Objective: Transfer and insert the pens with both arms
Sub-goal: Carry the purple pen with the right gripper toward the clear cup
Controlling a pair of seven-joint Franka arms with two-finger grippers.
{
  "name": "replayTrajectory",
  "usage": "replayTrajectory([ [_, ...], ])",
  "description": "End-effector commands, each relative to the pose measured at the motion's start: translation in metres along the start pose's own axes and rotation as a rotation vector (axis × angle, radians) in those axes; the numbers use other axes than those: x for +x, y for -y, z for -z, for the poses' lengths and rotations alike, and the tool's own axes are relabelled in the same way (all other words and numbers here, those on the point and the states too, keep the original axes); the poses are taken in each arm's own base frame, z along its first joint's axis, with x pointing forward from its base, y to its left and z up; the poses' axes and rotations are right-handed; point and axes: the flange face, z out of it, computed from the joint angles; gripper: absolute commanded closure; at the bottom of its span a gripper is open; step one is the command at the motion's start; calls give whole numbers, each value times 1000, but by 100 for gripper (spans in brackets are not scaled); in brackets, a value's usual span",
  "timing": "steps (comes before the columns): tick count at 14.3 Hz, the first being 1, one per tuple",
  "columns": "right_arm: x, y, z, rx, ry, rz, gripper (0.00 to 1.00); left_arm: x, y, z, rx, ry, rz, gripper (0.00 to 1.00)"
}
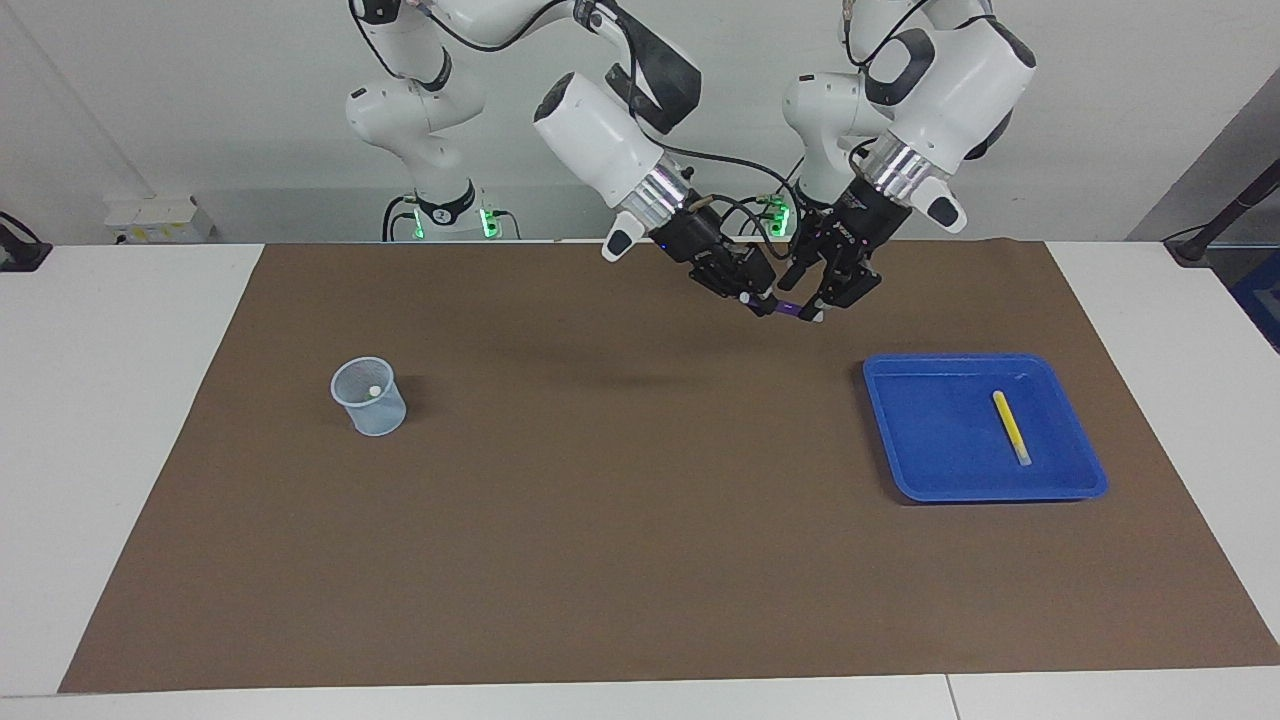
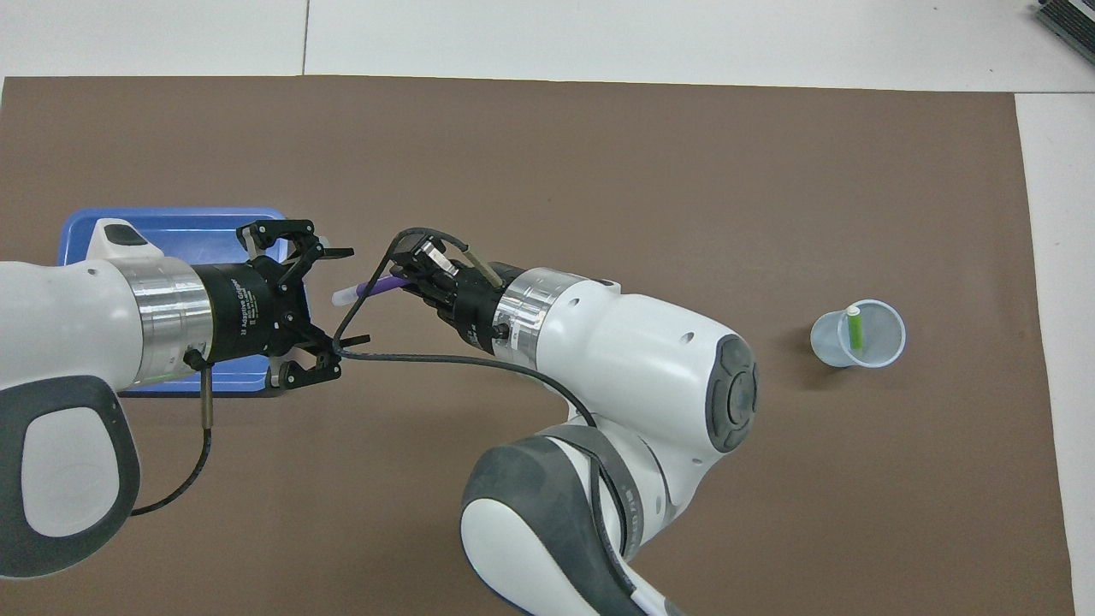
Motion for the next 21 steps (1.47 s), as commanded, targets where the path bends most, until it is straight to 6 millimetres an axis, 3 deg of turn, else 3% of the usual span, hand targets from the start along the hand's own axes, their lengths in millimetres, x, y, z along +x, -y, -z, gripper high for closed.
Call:
replayTrajectory([
  [1,29,-11,18,-86,66,145,100,36,2,19,20,-13,-148,6],
  [7,64,-37,38,-366,110,382,100,117,-7,60,47,-28,-448,8],
  [11,91,-62,60,-560,197,589,100,149,-5,61,184,-178,-815,8],
  [12,100,-68,68,-621,225,654,100,166,-7,66,209,-208,-883,8],
  [15,114,-71,100,-756,312,786,100,209,-15,65,300,-256,-1123,8],
  [17,125,-78,126,-843,339,865,100,225,-22,57,346,-285,-1231,8],
  [20,155,-95,169,-963,418,1014,100,250,-33,41,401,-320,-1325,8],
  [21,174,-103,185,-1002,441,1078,100,263,-35,40,410,-328,-1357,8],
])
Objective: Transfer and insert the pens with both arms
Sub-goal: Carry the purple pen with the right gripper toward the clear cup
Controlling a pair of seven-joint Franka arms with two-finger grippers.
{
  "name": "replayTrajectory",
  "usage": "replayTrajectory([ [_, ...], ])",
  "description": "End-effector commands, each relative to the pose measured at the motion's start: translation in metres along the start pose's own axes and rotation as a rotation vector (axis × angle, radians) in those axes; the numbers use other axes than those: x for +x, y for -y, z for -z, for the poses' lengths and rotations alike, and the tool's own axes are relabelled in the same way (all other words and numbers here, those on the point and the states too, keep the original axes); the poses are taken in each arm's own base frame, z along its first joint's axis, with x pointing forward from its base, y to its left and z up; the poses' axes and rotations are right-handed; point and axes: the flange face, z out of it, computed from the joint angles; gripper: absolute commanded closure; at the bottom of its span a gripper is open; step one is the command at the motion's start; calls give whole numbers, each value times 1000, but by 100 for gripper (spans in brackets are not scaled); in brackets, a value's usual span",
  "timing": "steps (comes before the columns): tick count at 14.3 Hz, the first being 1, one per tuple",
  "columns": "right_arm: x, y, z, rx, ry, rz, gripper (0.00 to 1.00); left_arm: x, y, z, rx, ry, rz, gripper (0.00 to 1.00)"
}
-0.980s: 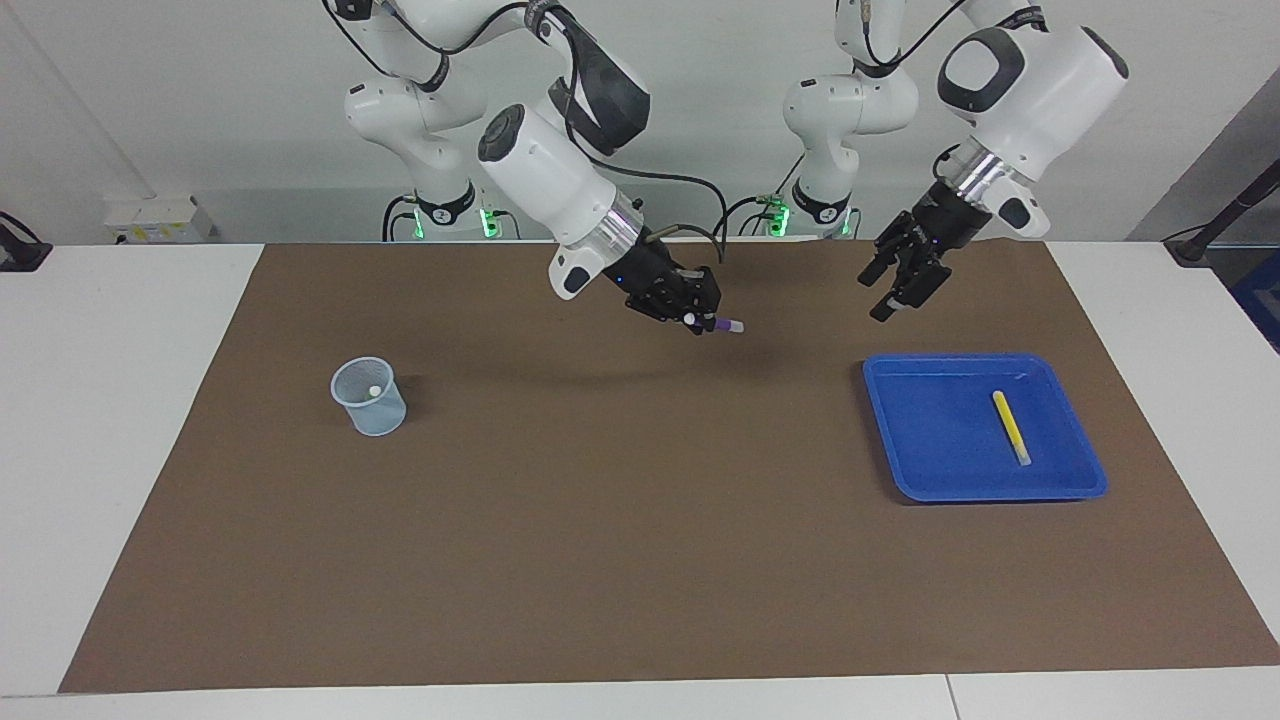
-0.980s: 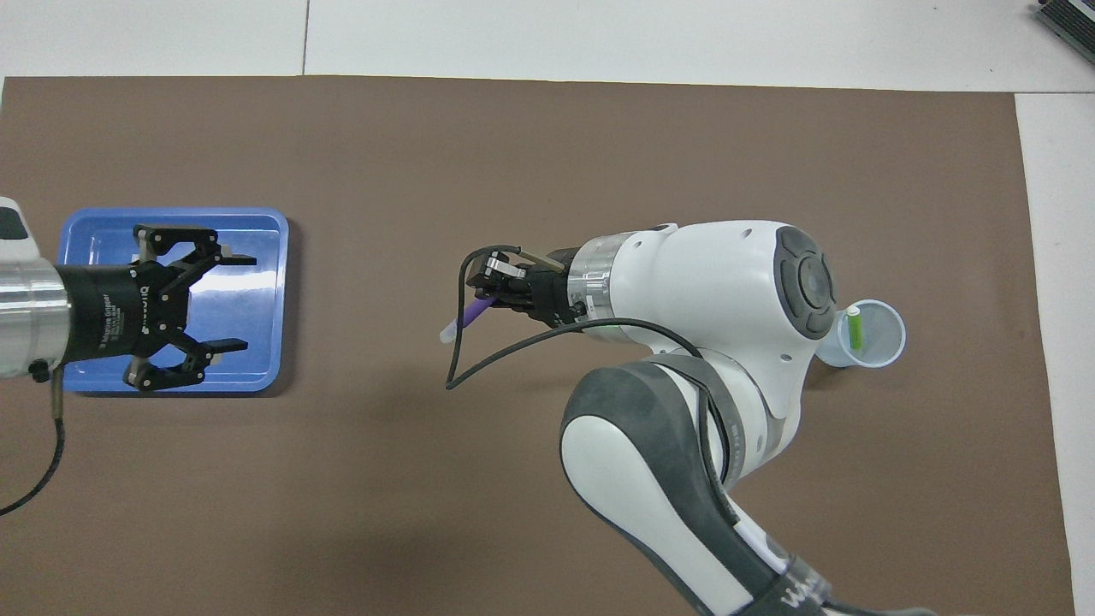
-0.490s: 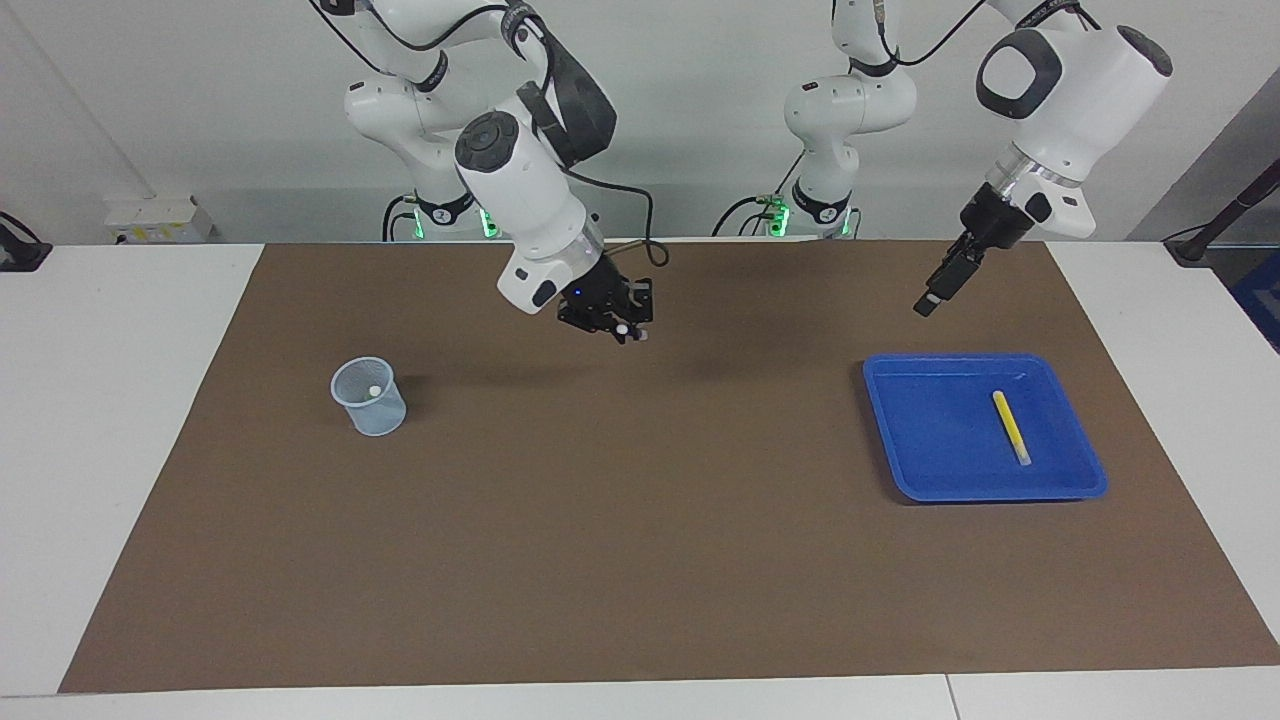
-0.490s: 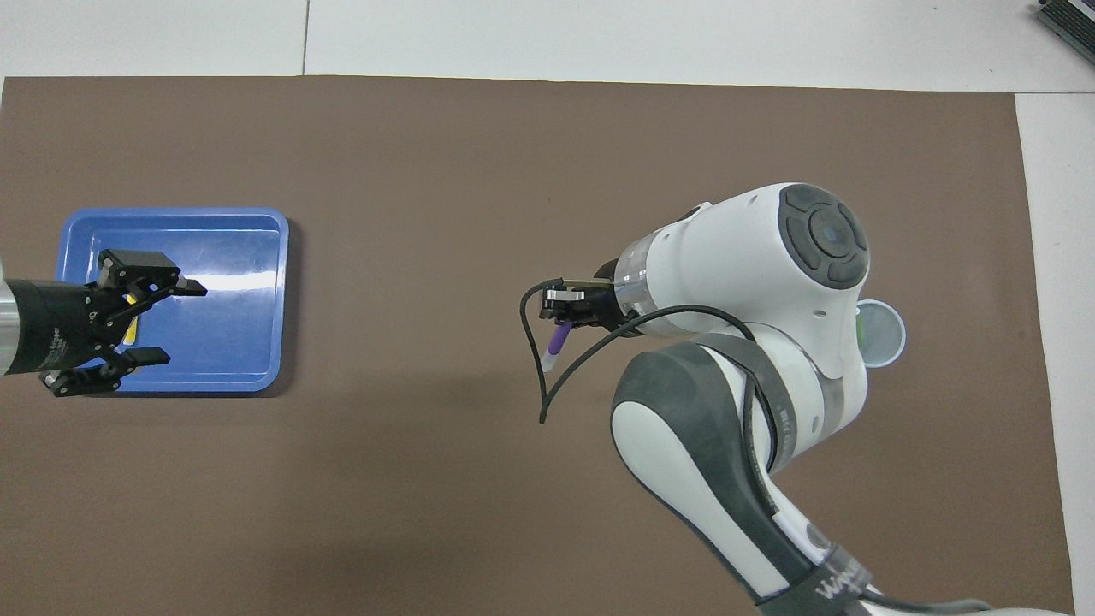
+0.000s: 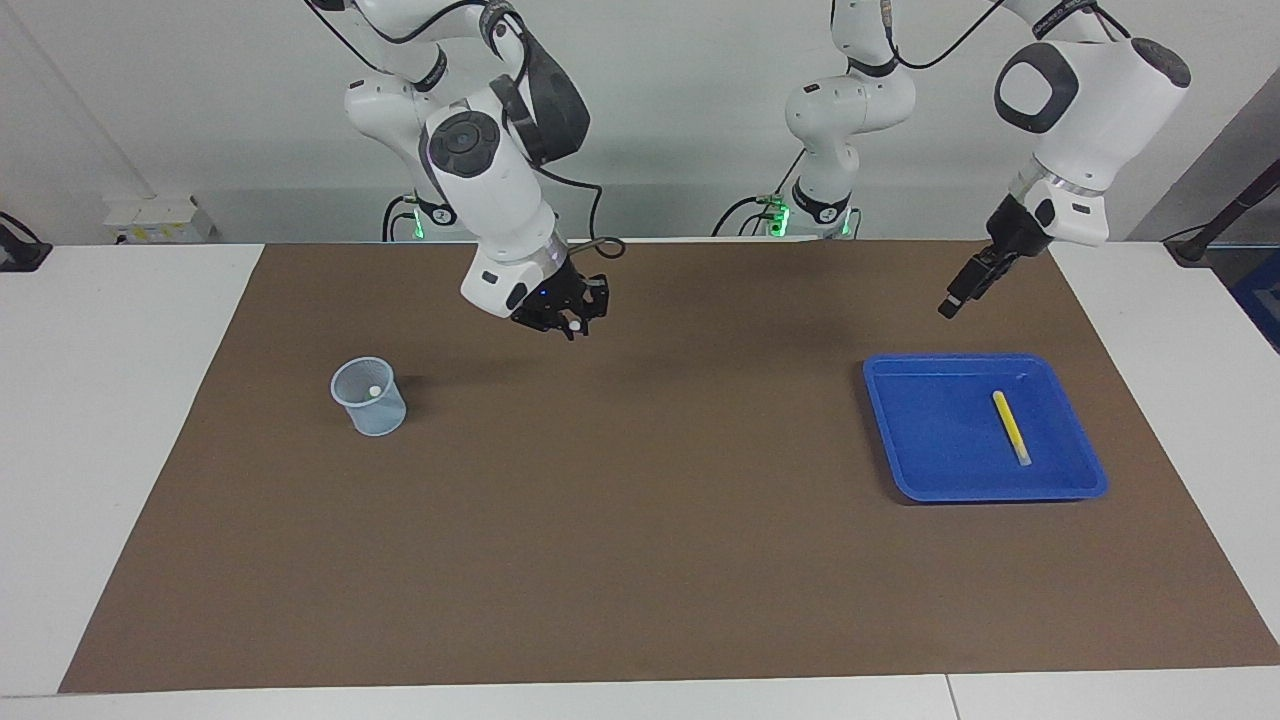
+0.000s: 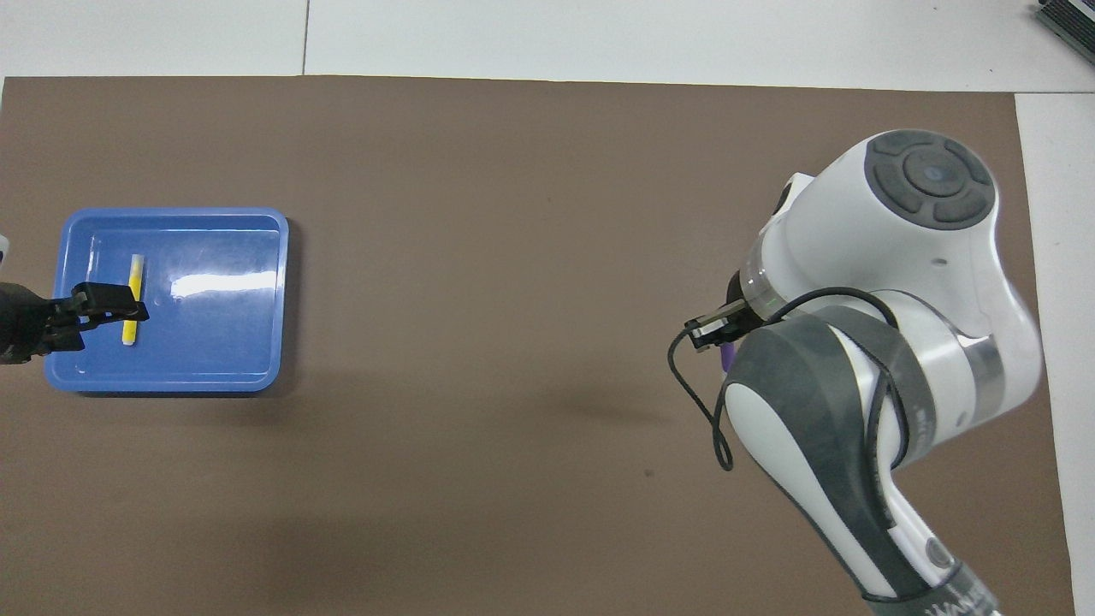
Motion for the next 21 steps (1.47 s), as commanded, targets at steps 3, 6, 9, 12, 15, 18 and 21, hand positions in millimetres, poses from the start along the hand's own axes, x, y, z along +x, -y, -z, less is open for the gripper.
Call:
replayTrajectory([
  [3,-24,-101,-7,-136,48,263,100,27,31,-34,35,-44,-136,9],
  [6,-44,-132,-35,-142,34,283,100,40,41,-52,40,-73,-192,11],
  [9,-50,-137,-51,-156,2,268,100,52,52,-66,106,-82,-280,11],
  [12,-48,-137,-65,-159,-19,273,100,60,57,-90,105,-91,-297,12],
  [15,-40,-128,-106,-180,-109,287,100,67,66,-114,105,-108,-303,12],
  [18,-44,-131,-102,-164,-63,285,100,70,70,-125,103,-107,-312,12],
  [21,-46,-134,-103,-161,-59,279,90,73,72,-141,100,-106,-311,13],
])
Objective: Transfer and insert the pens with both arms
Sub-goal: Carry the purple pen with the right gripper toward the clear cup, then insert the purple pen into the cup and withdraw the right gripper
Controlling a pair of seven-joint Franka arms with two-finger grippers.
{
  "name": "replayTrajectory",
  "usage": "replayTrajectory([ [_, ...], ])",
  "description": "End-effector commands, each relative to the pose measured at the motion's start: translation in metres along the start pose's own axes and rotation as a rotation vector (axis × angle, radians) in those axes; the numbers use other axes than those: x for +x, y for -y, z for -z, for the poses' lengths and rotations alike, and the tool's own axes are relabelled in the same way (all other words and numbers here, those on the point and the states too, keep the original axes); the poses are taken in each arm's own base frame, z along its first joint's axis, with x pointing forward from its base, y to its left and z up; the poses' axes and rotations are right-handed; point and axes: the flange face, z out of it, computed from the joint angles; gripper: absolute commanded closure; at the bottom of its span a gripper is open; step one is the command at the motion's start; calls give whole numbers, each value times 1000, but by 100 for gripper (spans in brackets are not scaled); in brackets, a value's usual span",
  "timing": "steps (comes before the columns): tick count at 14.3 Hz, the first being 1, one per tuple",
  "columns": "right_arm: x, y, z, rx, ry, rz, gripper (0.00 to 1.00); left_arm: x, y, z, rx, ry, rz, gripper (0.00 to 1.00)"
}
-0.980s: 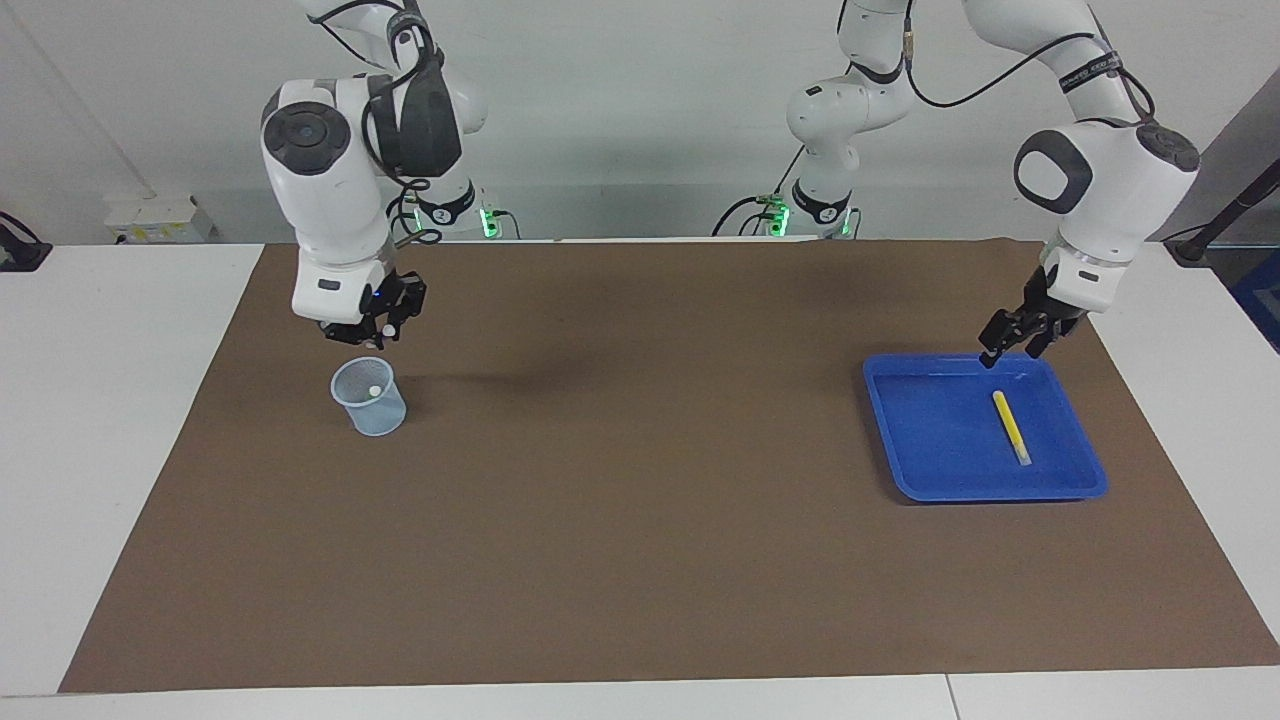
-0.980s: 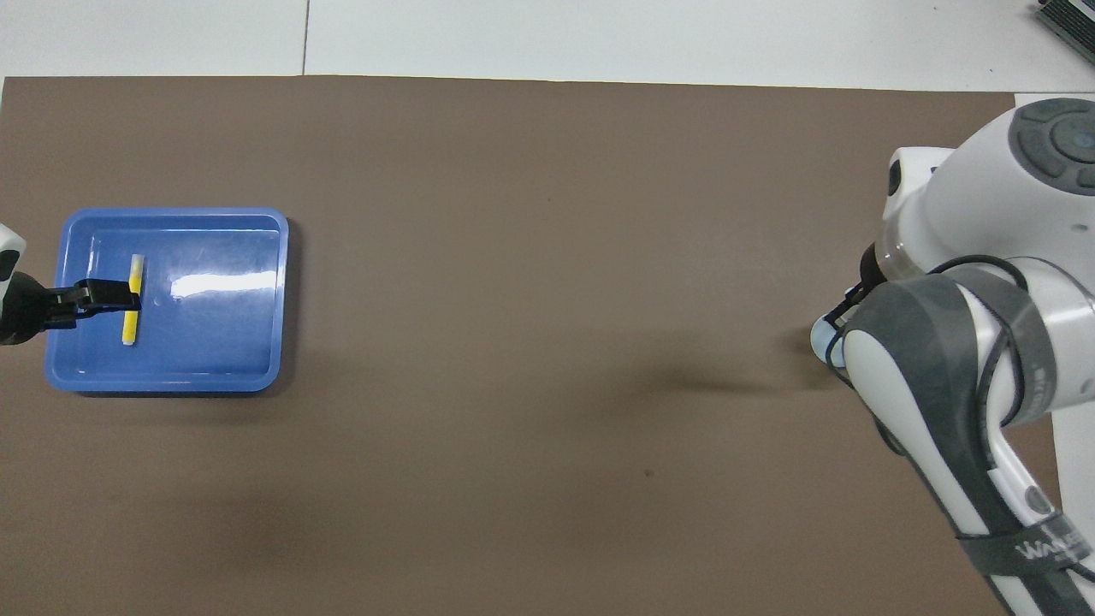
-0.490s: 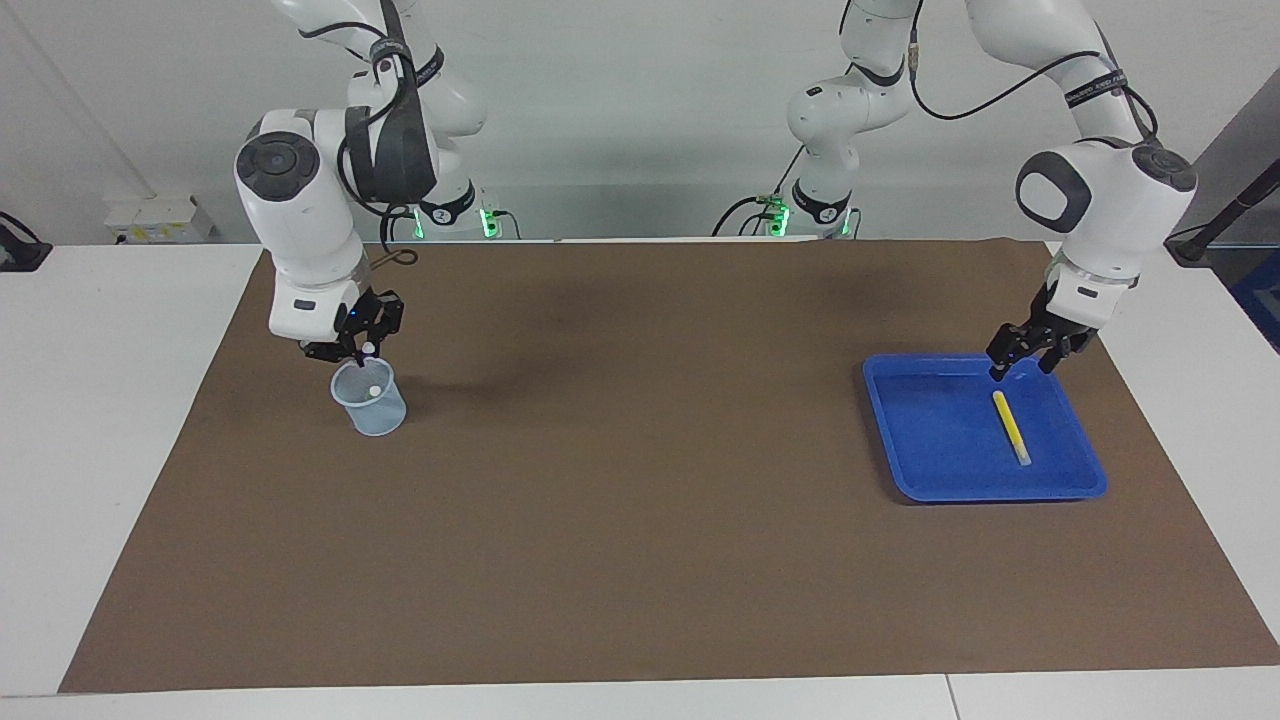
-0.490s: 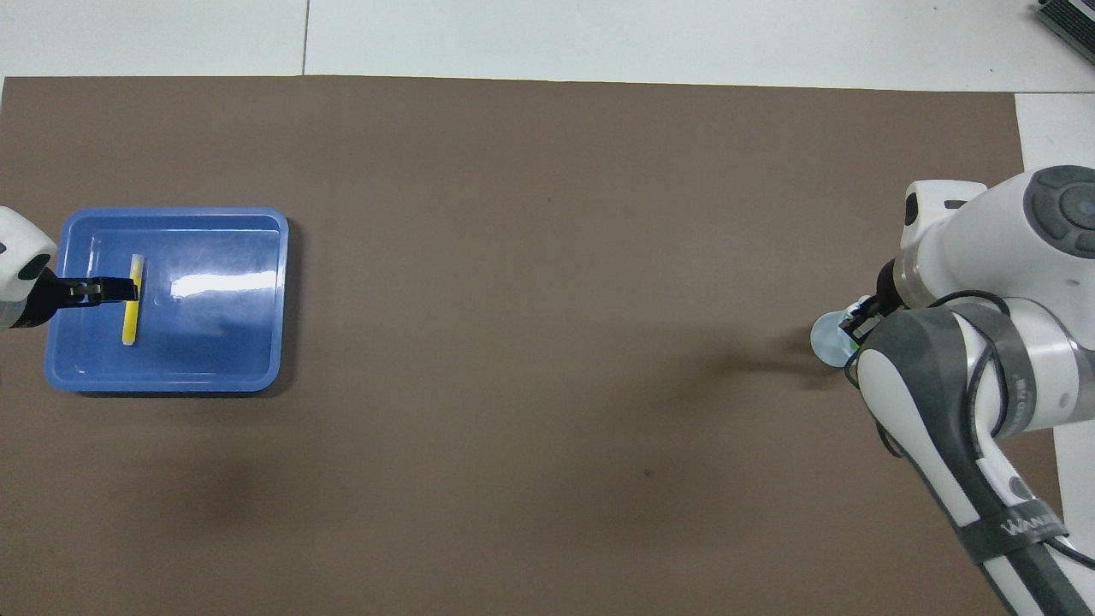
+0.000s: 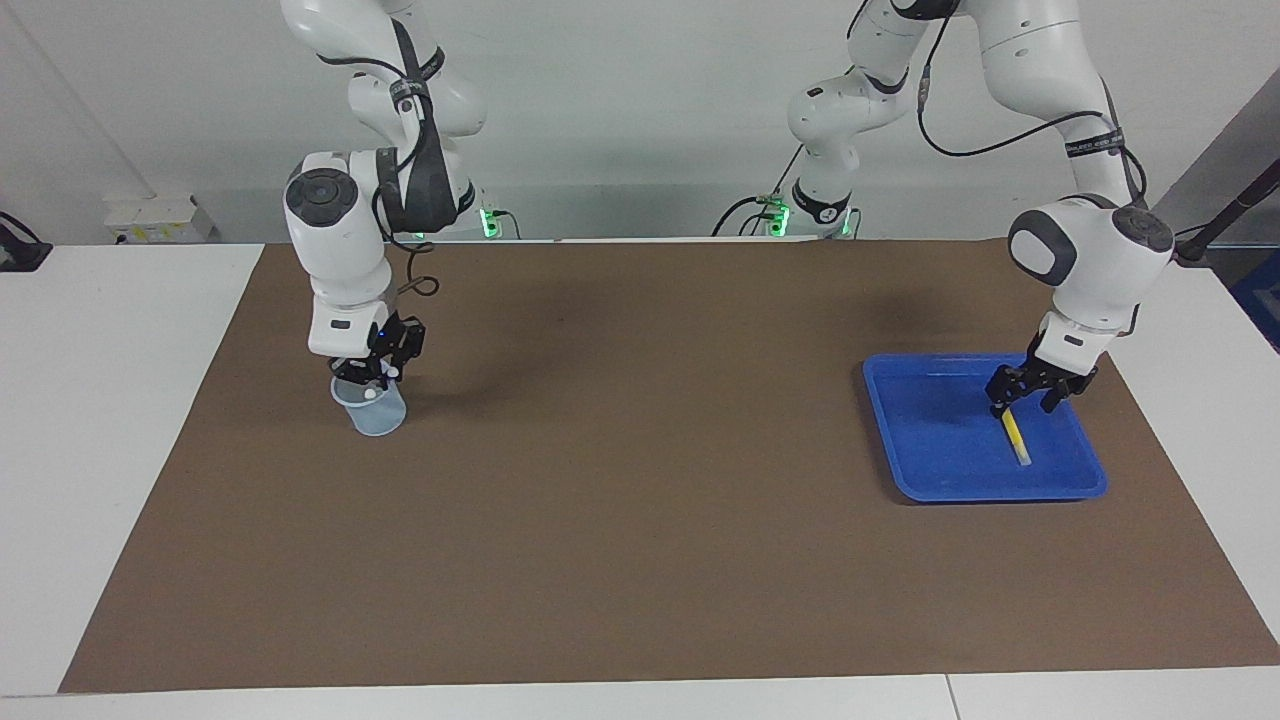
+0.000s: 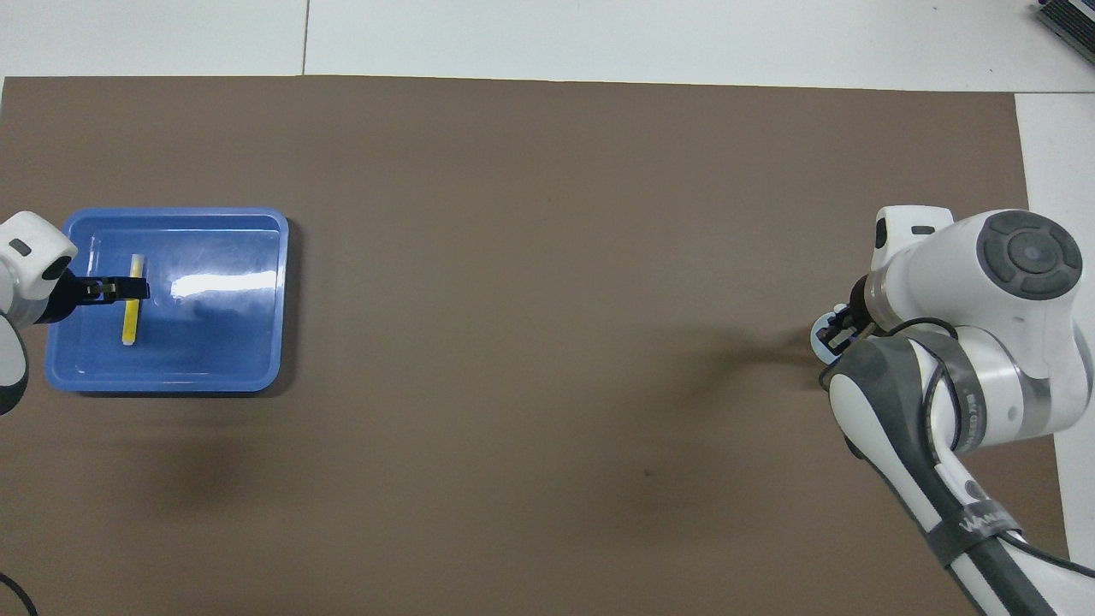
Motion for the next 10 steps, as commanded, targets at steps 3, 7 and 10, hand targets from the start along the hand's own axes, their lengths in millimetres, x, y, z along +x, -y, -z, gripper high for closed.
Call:
replayTrajectory([
  [3,-10,-2,14,-14,14,-9,0,7,15,-21,13,-17,-23,13],
  [7,-13,-1,63,38,22,-49,0,11,23,-28,12,-13,-31,14],
  [10,-15,7,98,179,-11,-115,0,15,21,-36,8,-11,-33,15],
])
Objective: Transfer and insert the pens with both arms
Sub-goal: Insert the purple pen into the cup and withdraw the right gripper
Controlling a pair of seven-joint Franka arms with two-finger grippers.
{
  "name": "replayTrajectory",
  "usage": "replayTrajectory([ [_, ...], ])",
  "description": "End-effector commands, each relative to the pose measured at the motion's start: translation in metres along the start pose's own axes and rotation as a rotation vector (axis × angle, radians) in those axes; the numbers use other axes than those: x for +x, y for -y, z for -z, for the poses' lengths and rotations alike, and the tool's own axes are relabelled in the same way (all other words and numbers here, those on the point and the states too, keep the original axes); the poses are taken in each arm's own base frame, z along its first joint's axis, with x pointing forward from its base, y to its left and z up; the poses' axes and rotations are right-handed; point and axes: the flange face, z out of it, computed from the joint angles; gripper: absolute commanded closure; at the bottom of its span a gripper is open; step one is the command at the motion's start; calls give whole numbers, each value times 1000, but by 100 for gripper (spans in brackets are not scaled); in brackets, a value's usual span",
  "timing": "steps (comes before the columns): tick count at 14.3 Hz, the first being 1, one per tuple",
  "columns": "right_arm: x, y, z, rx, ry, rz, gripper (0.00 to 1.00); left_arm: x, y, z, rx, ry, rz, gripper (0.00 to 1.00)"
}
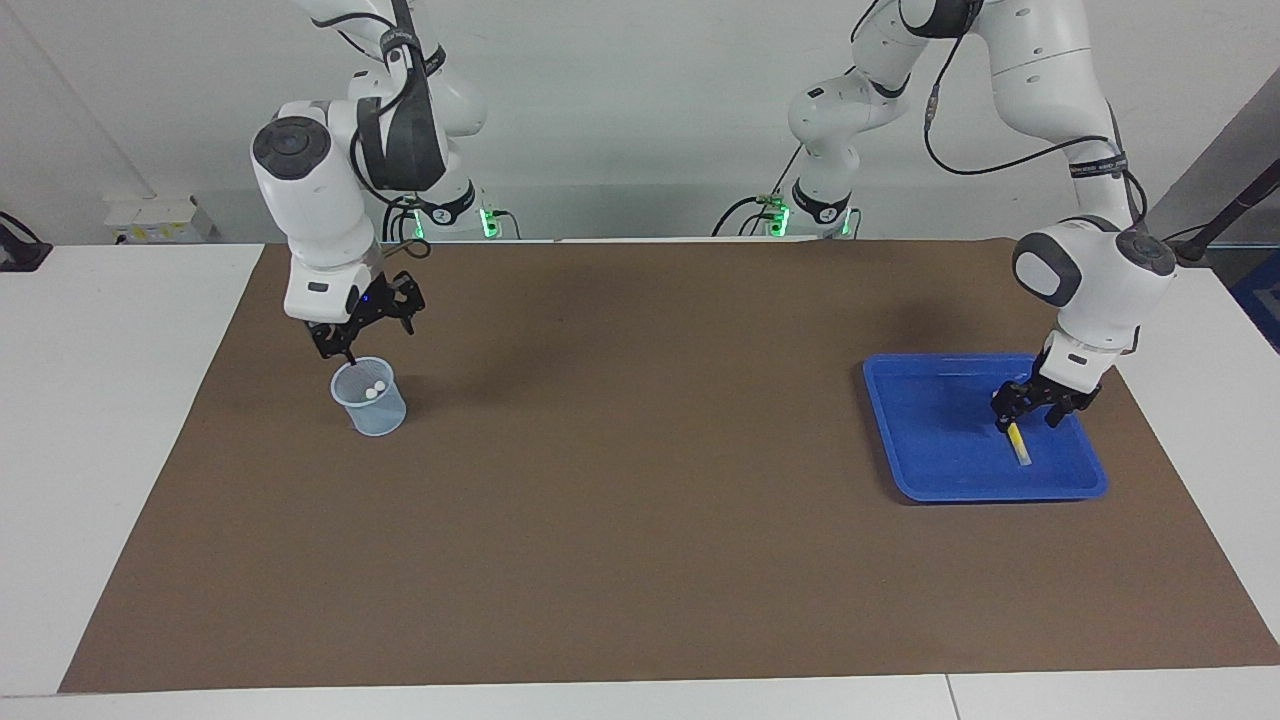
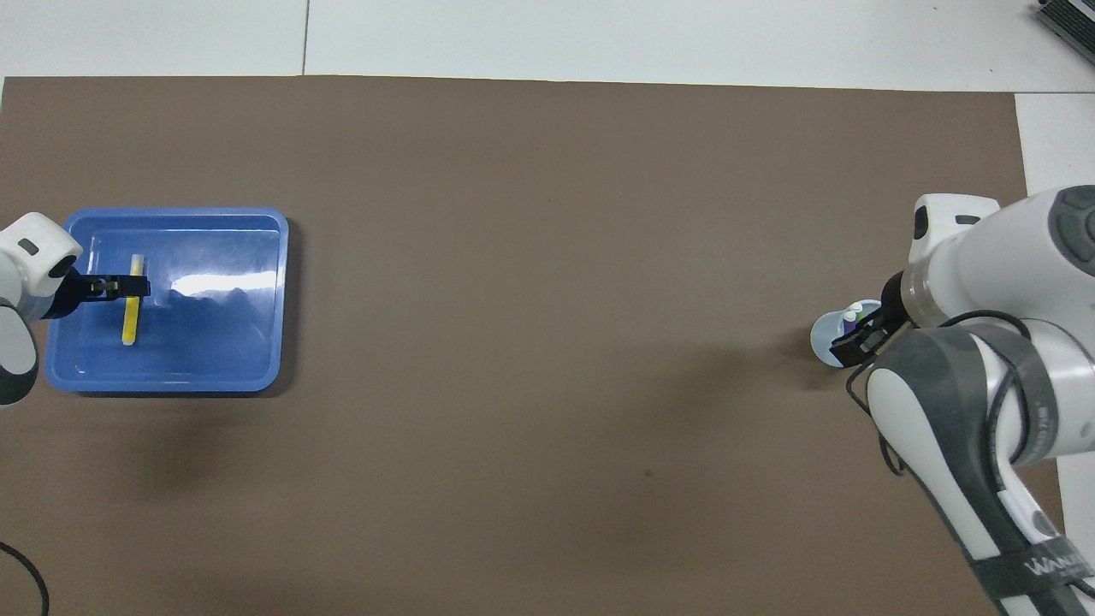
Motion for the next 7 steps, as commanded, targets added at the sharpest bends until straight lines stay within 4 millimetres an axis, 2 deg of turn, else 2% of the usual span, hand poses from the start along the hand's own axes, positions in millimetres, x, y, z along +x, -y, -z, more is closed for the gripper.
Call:
replayTrajectory([
  [1,-2,7,21,97,-21,-58,0,11,0,-7,8,-14,-22,15],
  [3,3,17,24,129,-37,-127,0,12,-1,-15,7,-16,-24,16],
  [7,15,43,26,265,-48,-441,0,9,-2,-22,2,-1,-24,20],
])
